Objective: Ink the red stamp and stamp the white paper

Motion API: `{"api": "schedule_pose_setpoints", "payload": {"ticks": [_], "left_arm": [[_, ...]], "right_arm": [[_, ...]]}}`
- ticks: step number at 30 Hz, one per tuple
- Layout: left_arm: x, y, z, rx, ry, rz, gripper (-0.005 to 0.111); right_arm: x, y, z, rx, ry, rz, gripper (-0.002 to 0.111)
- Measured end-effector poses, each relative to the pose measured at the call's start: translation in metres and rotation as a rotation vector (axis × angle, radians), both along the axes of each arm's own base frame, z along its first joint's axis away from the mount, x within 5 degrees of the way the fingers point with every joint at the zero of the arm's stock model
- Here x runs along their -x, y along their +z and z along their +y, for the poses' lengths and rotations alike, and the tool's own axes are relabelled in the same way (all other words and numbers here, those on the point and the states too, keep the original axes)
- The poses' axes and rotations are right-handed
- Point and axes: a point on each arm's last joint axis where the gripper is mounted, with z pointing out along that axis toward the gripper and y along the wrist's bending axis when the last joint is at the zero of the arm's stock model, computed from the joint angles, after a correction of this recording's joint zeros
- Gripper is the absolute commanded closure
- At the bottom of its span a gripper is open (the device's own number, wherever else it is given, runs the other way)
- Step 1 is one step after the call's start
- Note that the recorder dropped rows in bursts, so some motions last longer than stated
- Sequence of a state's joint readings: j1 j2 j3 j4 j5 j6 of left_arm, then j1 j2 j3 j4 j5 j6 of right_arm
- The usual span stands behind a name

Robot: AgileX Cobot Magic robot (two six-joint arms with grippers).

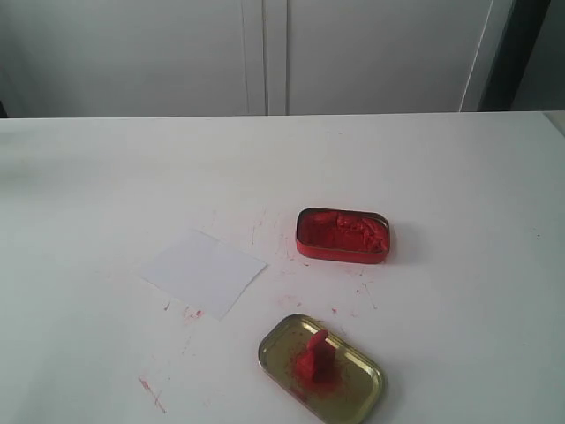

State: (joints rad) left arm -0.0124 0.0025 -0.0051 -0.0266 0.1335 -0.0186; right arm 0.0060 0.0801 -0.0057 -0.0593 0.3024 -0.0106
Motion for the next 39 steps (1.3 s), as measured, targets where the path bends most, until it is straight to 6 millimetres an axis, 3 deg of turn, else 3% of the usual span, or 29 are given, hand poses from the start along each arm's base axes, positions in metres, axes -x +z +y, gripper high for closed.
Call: {"api": "schedule_pose_setpoints", "payload": {"ticks": [10, 39], "left_arm": [[-0.003, 0.019, 0.002, 0.004, 0.021, -0.216, 0.107], [-0.002, 0.021, 0.001, 0.017, 0.016, -0.181, 0.107]], "right_arm": [[0.0, 0.0, 0.0, 0.0, 0.0, 0.0, 0.108], [0.0, 0.0, 0.0, 0.0, 0.0, 0.0, 0.108]]}}
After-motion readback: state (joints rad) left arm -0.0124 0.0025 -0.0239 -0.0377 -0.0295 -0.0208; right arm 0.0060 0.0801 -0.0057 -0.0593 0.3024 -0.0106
